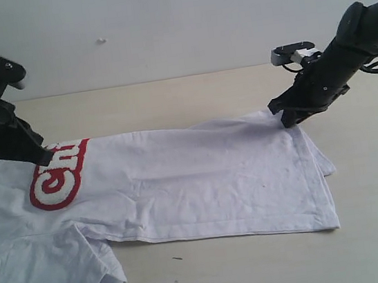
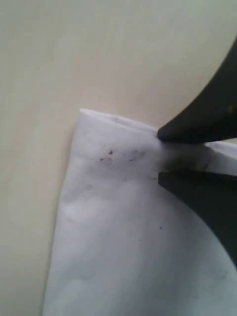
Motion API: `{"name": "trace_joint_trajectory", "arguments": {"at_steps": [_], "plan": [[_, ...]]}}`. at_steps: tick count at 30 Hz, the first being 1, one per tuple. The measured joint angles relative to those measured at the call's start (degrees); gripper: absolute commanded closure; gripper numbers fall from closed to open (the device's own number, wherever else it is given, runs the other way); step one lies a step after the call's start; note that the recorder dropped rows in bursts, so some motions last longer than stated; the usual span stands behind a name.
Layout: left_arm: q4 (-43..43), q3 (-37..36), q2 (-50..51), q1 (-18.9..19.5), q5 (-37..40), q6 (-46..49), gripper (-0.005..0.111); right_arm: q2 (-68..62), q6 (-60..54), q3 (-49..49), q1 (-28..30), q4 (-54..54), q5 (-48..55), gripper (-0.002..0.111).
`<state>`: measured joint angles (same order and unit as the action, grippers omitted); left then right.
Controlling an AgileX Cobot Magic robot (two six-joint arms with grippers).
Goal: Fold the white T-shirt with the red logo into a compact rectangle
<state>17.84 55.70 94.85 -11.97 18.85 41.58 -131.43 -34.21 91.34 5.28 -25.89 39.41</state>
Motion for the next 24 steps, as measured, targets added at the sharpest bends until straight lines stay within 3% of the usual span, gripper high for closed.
{"name": "trace_joint_trajectory", "arguments": {"at_steps": [7,15,19,24], "plan": [[0.0,0.0,0.0,0.0,0.0,0.1,0.107,0.0,-0.1,0.0,0.0,-0.7,0.6,0.108],[0.0,0.0,0.0,0.0,3.4,0.1,0.107,1.9,-0.1,0.0,0.0,-0.8,5.5,0.108],[0.0,0.0,0.0,0.0,4.8,0.1,0.107,4.5,-0.1,0.0,0.0,-0.8,6.0,0.099],[0.0,0.0,0.0,0.0,4.9,0.2,0.107,6.6,-0.1,0.2,0.0,-1.0,5.8,0.074]]}}
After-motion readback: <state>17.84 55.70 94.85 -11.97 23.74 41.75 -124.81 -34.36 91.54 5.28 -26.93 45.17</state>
